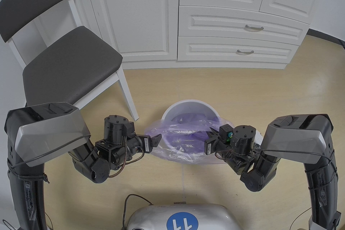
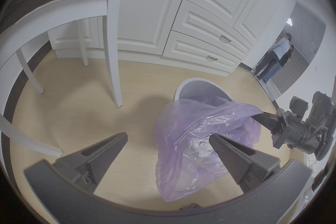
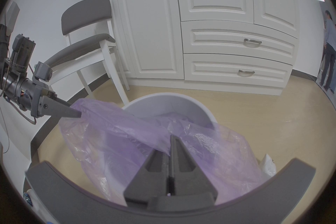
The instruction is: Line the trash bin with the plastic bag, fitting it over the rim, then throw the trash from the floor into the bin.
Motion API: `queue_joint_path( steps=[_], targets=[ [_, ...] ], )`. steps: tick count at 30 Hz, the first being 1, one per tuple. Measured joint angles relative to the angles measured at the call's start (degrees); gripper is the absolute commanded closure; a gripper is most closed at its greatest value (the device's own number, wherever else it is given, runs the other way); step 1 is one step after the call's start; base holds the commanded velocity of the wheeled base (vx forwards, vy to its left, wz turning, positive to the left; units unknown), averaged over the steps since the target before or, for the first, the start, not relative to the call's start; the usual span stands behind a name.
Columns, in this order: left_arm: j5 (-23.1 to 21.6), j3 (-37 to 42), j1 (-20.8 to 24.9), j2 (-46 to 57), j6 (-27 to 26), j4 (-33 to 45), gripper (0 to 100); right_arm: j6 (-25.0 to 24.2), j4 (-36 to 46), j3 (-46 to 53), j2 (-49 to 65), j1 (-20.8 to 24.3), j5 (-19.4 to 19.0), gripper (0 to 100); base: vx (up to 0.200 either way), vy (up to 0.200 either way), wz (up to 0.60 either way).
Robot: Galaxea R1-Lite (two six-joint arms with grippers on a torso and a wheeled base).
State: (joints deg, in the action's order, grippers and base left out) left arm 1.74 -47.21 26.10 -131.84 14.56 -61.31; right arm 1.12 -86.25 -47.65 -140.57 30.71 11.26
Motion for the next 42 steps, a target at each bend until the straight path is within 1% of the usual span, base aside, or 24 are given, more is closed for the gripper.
queue_joint_path(
  steps=[4,6,10,15,20,26,29,32,34,38,42],
  targets=[
    [0.02,-0.02,0.05,0.04,0.02,-0.02,0,0.00,3.05,-1.96,0.00,-0.28,0.00,100,0.000,0.000,0.00],
    [0.02,0.00,0.05,0.09,0.00,-0.02,0,-0.06,6.30,-4.02,0.07,-0.54,-0.07,100,0.000,0.000,0.00],
    [0.04,0.04,-0.04,0.22,0.00,-0.02,0,-0.77,19.36,-10.61,0.55,-1.08,-0.38,100,0.000,0.000,0.00],
    [0.04,0.17,-0.13,0.48,0.00,-0.05,0,-2.27,34.46,-22.99,1.01,-1.48,-0.73,100,0.000,0.000,0.00],
    [0.02,0.48,-0.24,0.96,0.05,-0.09,0,-3.61,46.43,-36.80,0.41,-1.77,-0.87,100,0.000,0.000,0.00],
    [0.02,0.74,-0.39,1.57,0.05,-0.09,0,-5.55,58.66,-53.81,-2.51,-2.13,-0.82,100,0.000,0.000,0.00],
    [0.04,0.85,-0.48,1.85,-0.02,-0.06,0,-6.60,63.05,-60.61,-5.27,-2.35,-0.84,100,0.000,0.000,0.00],
    [0.11,0.85,-0.50,2.01,-0.09,-0.09,0,-7.28,64.05,-64.61,-8.17,-2.55,-0.87,100,0.000,0.000,0.00],
    [0.49,0.78,-0.50,2.01,-0.09,-0.09,0,-7.66,62.11,-65.74,-9.68,-2.62,-0.87,100,0.000,0.000,0.00],
    [1.78,0.44,-0.48,1.91,-0.13,-0.24,0,-9.06,53.05,-66.68,-12.26,-2.66,-0.90,100,0.000,0.000,0.00],
    [2.94,0.09,-0.33,1.39,-0.28,-2.28,0,-10.62,46.21,-66.88,-14.48,-2.54,-1.08,100,0.000,0.000,0.00]
  ],
)
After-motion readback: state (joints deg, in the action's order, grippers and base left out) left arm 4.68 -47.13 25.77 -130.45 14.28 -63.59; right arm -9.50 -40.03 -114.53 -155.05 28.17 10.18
